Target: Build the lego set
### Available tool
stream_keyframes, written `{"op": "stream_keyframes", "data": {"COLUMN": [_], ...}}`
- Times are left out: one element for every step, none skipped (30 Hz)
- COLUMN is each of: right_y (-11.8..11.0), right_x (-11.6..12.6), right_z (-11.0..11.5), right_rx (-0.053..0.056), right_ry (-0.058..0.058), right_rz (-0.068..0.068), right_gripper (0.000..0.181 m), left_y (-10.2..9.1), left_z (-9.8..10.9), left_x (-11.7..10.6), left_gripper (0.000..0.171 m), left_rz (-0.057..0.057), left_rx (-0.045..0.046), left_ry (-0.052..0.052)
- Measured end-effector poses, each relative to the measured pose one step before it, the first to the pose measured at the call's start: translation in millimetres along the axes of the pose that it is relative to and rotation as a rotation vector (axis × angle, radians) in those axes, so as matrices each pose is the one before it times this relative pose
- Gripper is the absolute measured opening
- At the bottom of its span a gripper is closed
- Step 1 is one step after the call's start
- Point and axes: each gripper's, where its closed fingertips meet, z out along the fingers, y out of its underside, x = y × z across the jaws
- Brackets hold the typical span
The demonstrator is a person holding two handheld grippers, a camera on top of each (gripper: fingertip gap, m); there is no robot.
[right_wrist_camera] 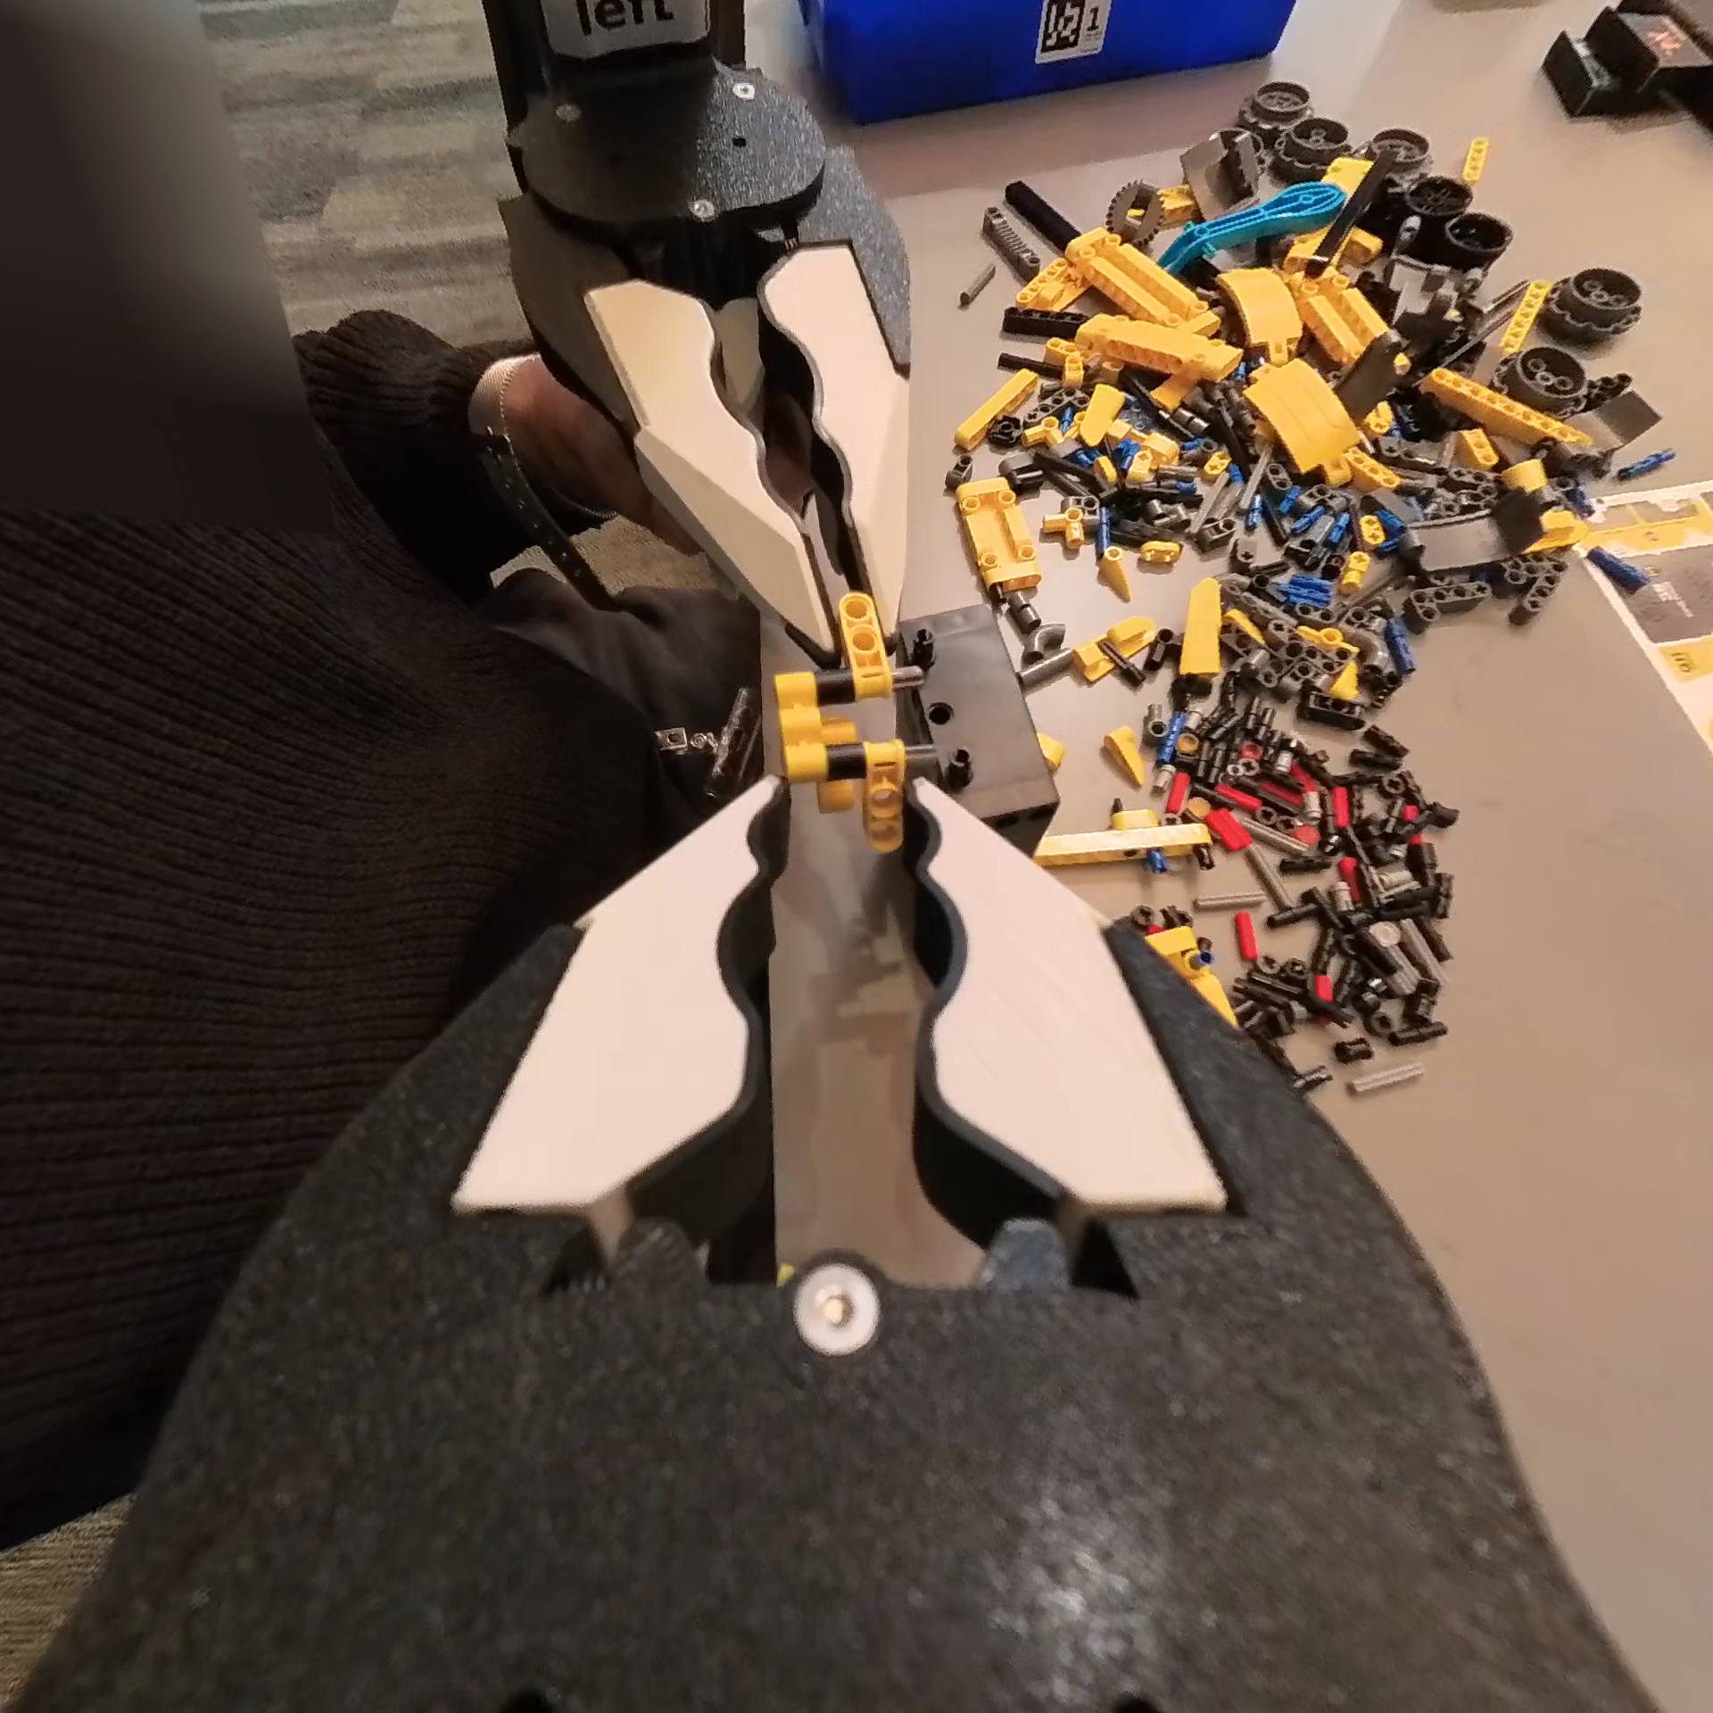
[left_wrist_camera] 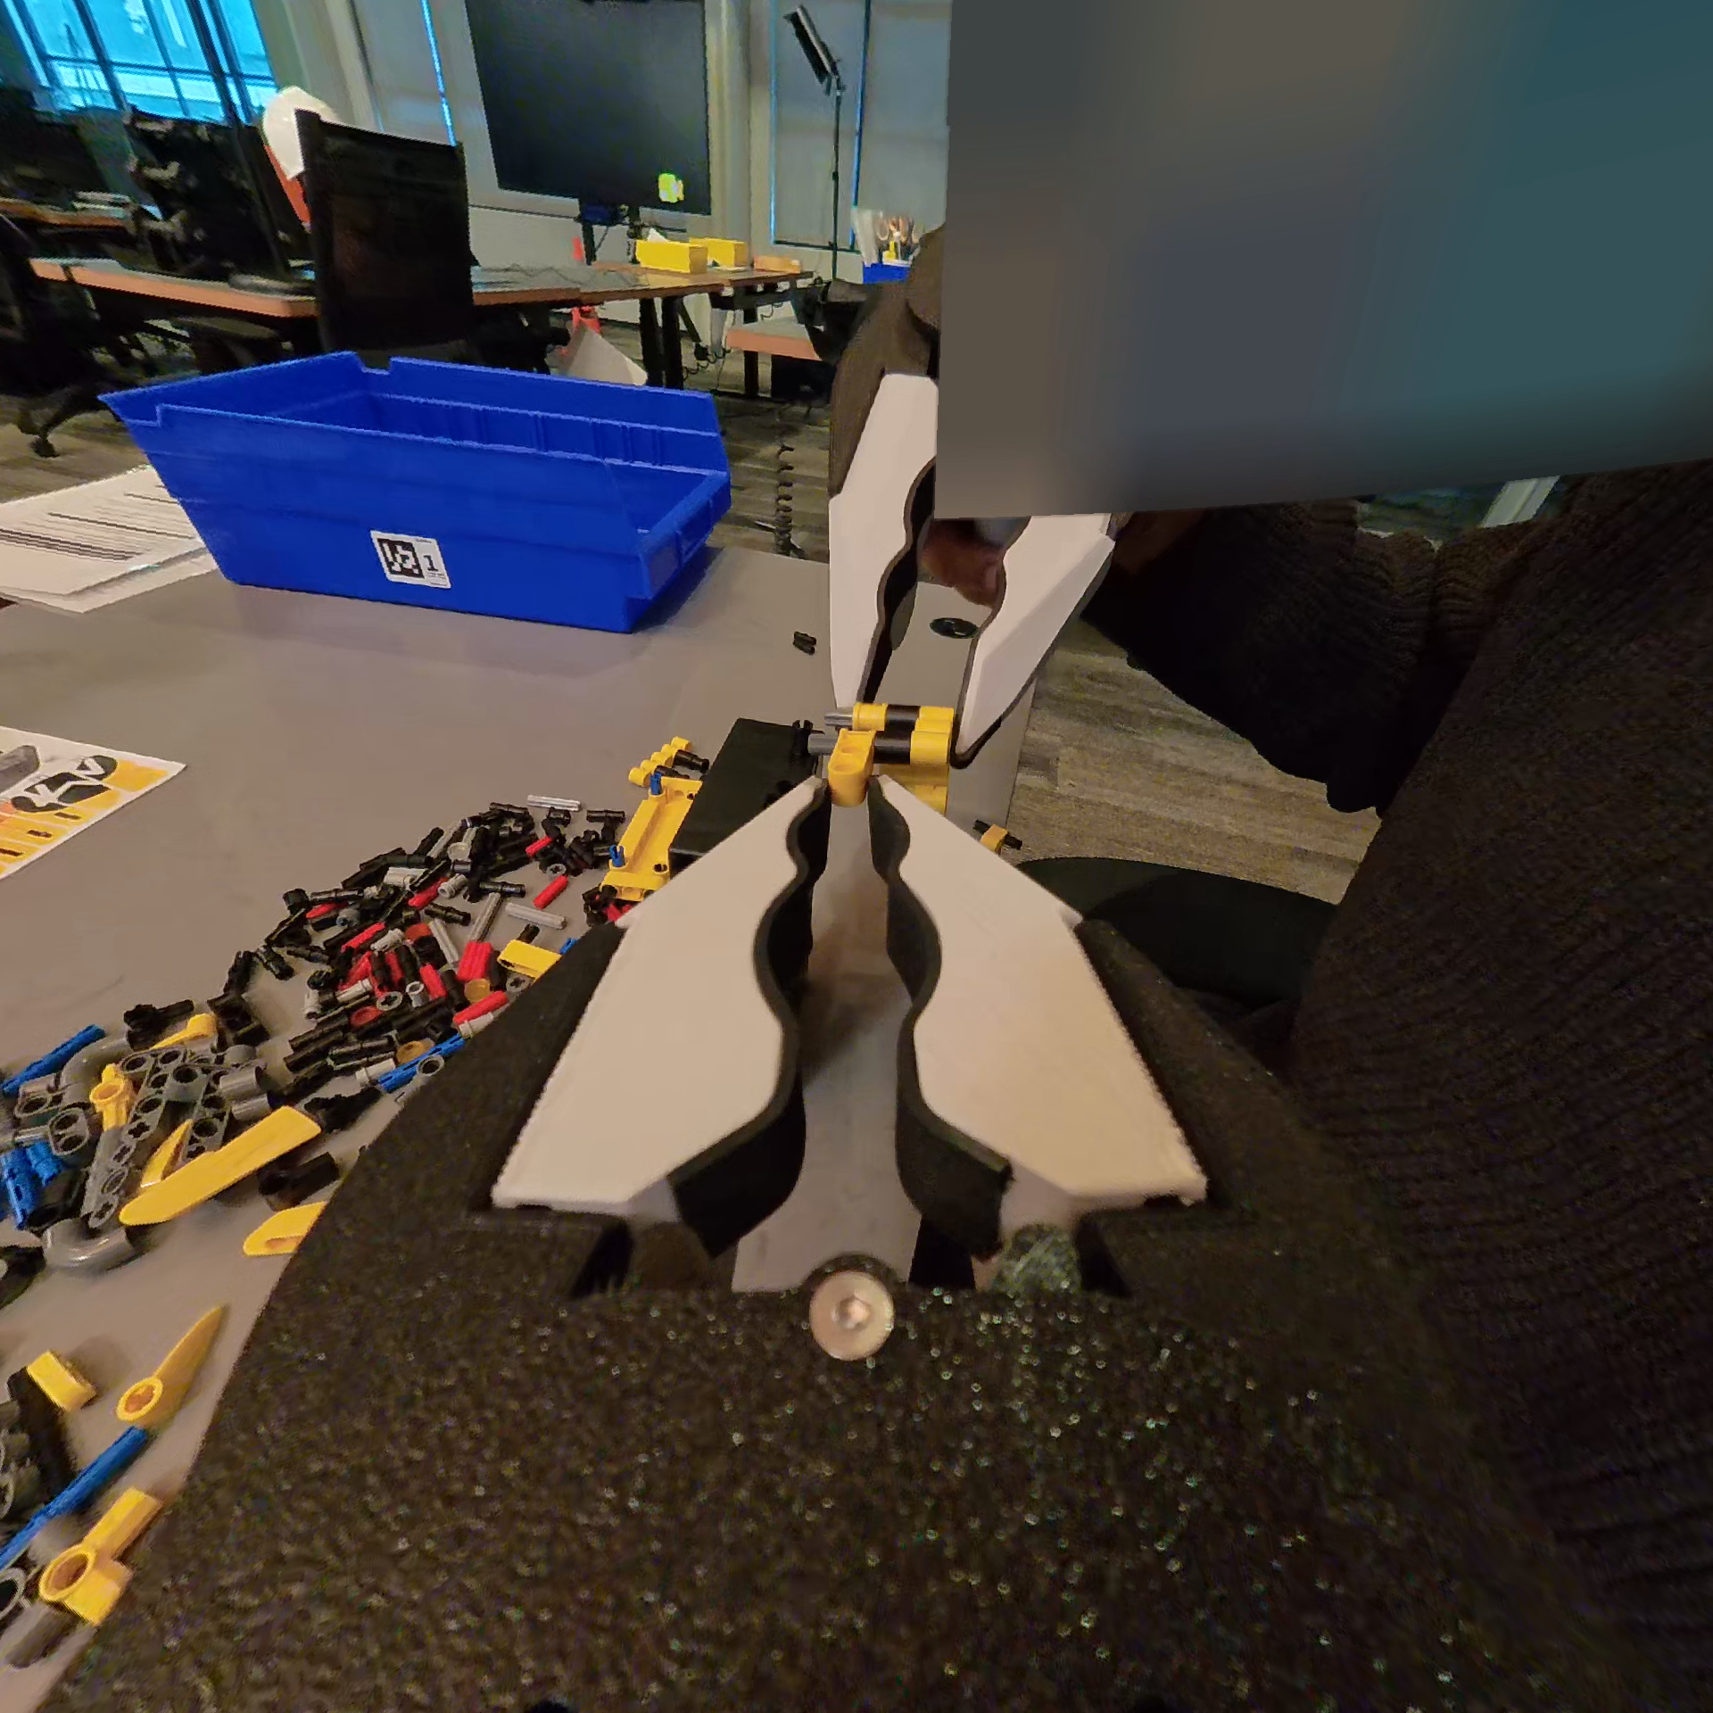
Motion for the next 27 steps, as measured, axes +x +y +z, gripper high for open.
{"op": "stream_keyframes", "data": {"right_y": [0.13,0.37,0.56,0.62,0.52,0.30,0.28,0.25,0.09,0.19,0.12,0.14,-0.18,-0.31,-0.46,-0.31,-0.17,0.02,-0.01,0.16,0.33,0.44,0.27,0.23,0.14,-0.06,0.00], "right_x": [0.29,0.12,-0.06,0.02,0.00,-0.08,-0.16,-0.21,-0.10,-0.04,0.05,-0.07,0.00,-0.04,0.12,0.17,0.10,0.25,0.22,0.52,0.51,0.63,0.59,0.74,0.77,0.85,0.95], "right_z": [-0.51,-0.37,0.00,0.06,0.18,0.14,0.09,0.06,-0.01,-0.05,0.05,0.01,-0.15,-0.38,-0.34,-0.27,-0.16,-0.11,-0.01,0.04,0.24,0.17,0.20,0.08,0.16,0.08,0.17], "right_rx": [-0.0053,-0.0064,-0.0073,-0.0072,-0.0058,-0.0045,-0.0040,-0.0034,-0.0024,-0.0018,-0.0019,-0.0019,-0.0011,-0.0005,-0.0006,-0.0015,-0.0028,-0.0039,-0.0048,-0.0059,-0.0072,-0.0080,-0.0084,-0.0085,-0.0086,-0.0090,-0.0094], "right_ry": [0.0050,0.0040,0.0037,0.0040,0.0046,0.0046,0.0034,0.0022,0.0020,0.0018,0.0014,0.0013,0.0019,0.0016,0.0017,0.0020,0.0022,0.0025,0.0035,0.0050,0.0059,0.0063,0.0067,0.0069,0.0071,0.0074,0.0074], "right_rz": [-0.0040,-0.0041,-0.0044,-0.0048,-0.0051,-0.0047,-0.0036,-0.0027,-0.0021,-0.0015,-0.0010,-0.0014,-0.0032,-0.0044,-0.0039,-0.0034,-0.0039,-0.0046,-0.0053,-0.0060,-0.0072,-0.0081,-0.0084,-0.0088,-0.0094,-0.0101,-0.0109], "right_gripper": [0.024,0.024,0.024,0.024,0.024,0.024,0.024,0.024,0.024,0.024,0.024,0.024,0.024,0.024,0.024,0.024,0.024,0.024,0.024,0.024,0.024,0.024,0.024,0.024,0.024,0.024,0.024], "left_y": [0.26,0.30,0.53,0.18,0.21,0.26,0.02,-0.01,0.08,0.16,0.14,0.04,-0.16,-0.25,-0.20,-0.17,-0.07,-0.11,-0.11,0.19,0.12,0.04,0.05,-0.01,-0.03,0.06,0.01], "left_z": [0.26,0.17,0.25,0.03,-0.04,-0.07,0.06,-0.06,0.10,0.05,0.06,0.05,-0.11,-0.14,-0.03,-0.04,-0.03,0.05,0.06,0.16,0.13,0.23,0.27,0.17,0.11,0.13,0.10], "left_x": [0.11,0.27,0.31,0.23,0.13,0.16,0.23,0.29,0.15,0.05,0.10,0.04,0.09,0.14,-0.02,-0.05,-0.09,-0.05,-0.21,-0.43,-0.46,-0.50,-0.54,-0.54,-0.63,-0.64,-0.79], "left_gripper": [0.007,0.007,0.007,0.007,0.007,0.007,0.007,0.007,0.007,0.007,0.007,0.007,0.007,0.007,0.007,0.007,0.007,0.007,0.007,0.007,0.007,0.007,0.007,0.007,0.007,0.007,0.007], "left_rz": [-0.0006,-0.0007,-0.0001,0.0012,0.0016,0.0005,0.0000,0.0008,0.0019,0.0021,0.0016,0.0017,0.0021,0.0019,0.0010,0.0006,0.0007,0.0008,0.0016,0.0022,0.0036,0.0049,0.0065,0.0073,0.0072,0.0063,0.0061], "left_rx": [0.00021,-0.00076,-0.00102,0.00028,0.00018,-0.00099,-0.00091,-0.00046,-0.00123,-0.00186,-0.00172,-0.00094,0.00001,0.00065,0.00010,-0.00012,-0.00094,-0.00072,-0.00068,-0.00239,-0.00338,-0.00361,-0.00450,-0.00469,-0.00456,-0.00456,-0.00419], "left_ry": [-0.0009,0.0001,0.0003,0.0004,-0.0006,-0.0005,0.0005,0.0004,-0.0007,-0.0013,-0.0011,-0.0010,-0.0009,-0.0001,-0.0007,-0.0011,-0.0010,-0.0011,-0.0019,-0.0027,-0.0029,-0.0036,-0.0042,-0.0043,-0.0044,-0.0038,-0.0034]}}
